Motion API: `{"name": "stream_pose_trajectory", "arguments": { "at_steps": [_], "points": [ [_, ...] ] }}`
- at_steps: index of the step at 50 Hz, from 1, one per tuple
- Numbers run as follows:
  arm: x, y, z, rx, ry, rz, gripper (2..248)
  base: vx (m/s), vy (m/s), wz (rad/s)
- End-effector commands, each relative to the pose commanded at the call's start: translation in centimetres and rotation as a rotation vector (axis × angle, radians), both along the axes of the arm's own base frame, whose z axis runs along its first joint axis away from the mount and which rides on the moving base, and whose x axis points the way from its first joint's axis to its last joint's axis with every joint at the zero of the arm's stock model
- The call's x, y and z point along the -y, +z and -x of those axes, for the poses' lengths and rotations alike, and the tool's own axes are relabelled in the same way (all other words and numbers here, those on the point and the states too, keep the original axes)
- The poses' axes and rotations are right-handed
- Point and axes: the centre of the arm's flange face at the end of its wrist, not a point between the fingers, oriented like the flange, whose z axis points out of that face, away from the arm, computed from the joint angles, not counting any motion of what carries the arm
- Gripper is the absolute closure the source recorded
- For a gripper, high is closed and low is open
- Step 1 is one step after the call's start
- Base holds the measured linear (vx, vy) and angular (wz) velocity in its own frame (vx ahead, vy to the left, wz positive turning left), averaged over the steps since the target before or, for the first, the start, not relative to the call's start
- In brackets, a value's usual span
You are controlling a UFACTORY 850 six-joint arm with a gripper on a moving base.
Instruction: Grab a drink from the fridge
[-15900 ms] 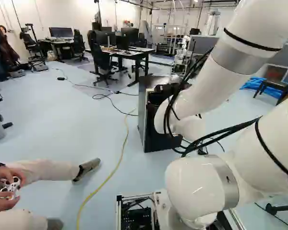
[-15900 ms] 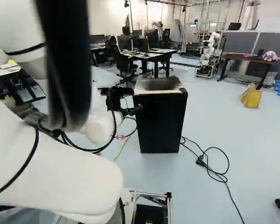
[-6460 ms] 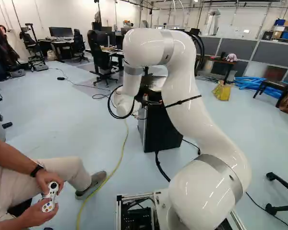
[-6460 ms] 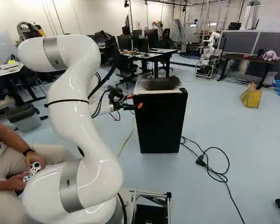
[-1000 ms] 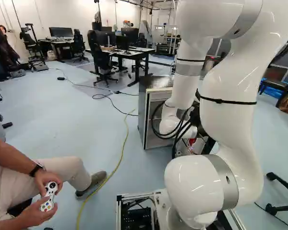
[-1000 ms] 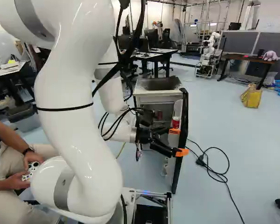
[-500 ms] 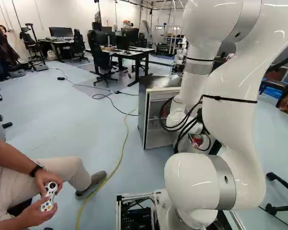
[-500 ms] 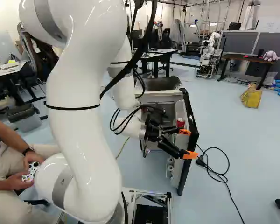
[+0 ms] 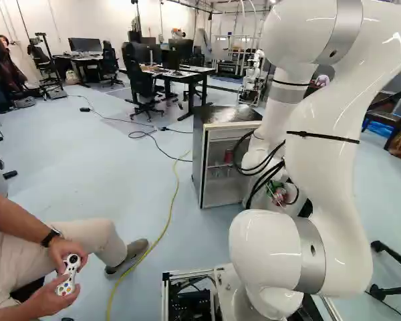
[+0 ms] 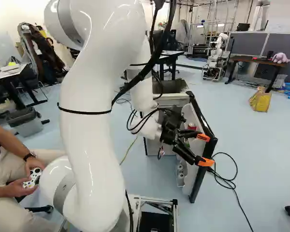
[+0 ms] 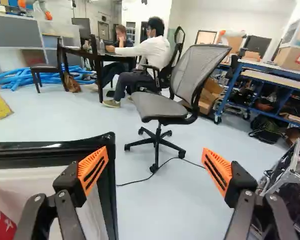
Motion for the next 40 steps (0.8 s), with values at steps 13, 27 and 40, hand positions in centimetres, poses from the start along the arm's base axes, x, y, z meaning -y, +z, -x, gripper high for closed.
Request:
{"name": "stream_pose_trajectory", "arguments": {
  "at_steps": [13, 27, 40],
  "points": [
    [2.1, 0.0, -0.8, 0.023, -0.046, 0.009, 3, 0.0, 0.0, 0.0],
    [1.6, 0.0, -0.1, 0.011, -0.033, 0.005, 3, 0.0, 0.0, 0.0],
    [-0.4, 0.1, 1.8, -0.029, 0.088, -0.011, 3, 0.0, 0.0, 0.0]
  ]
}}
